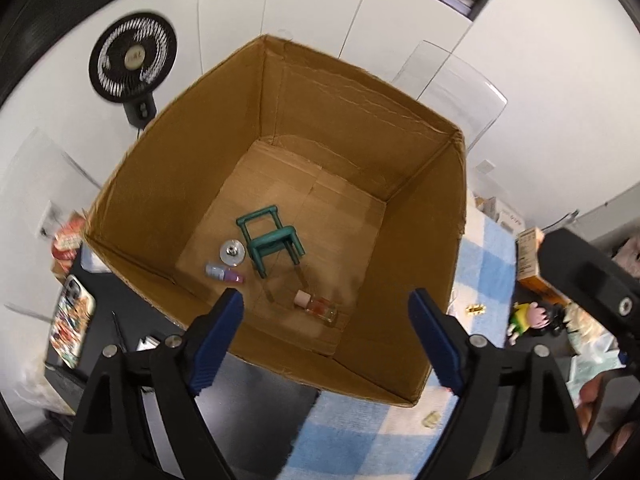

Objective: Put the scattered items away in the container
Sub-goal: 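Move both open tools back over the blanket items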

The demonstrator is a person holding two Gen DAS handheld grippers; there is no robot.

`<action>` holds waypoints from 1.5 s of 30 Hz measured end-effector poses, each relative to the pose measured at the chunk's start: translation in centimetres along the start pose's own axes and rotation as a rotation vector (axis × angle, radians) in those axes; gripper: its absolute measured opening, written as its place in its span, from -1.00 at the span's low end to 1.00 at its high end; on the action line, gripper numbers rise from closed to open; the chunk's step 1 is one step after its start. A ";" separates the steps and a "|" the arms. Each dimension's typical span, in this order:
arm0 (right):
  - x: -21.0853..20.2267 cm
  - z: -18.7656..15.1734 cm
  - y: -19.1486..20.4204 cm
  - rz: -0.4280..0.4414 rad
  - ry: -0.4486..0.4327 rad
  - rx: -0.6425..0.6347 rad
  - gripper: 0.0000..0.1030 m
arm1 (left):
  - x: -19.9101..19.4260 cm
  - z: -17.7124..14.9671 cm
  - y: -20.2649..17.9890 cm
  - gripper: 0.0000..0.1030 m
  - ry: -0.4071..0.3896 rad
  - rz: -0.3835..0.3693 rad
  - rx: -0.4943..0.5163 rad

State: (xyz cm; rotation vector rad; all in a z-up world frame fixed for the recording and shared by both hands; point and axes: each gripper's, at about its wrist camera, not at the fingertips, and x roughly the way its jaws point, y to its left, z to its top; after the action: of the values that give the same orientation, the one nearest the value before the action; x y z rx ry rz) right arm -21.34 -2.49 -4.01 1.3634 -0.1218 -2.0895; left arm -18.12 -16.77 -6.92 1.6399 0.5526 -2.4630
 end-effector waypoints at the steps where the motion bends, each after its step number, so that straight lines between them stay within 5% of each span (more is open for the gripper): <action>1: -0.1 -0.1 -0.4 -0.001 0.004 0.005 1.00 | 0.0 -0.1 -0.4 0.66 0.000 0.001 0.010; 31: -12.8 -7.4 -18.3 -0.190 -0.101 0.284 1.00 | 1.9 -5.6 -18.7 0.71 0.042 -0.064 0.352; 45: -10.5 -15.5 -24.2 -0.226 -0.024 0.422 1.00 | 9.1 -14.2 -19.7 0.71 0.225 -0.039 0.409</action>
State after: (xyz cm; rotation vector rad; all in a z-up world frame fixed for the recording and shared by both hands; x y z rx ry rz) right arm -16.35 26.51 -12.48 1.6602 -0.4612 -2.3596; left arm -15.55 7.57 -15.60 2.0890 0.1015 -2.5618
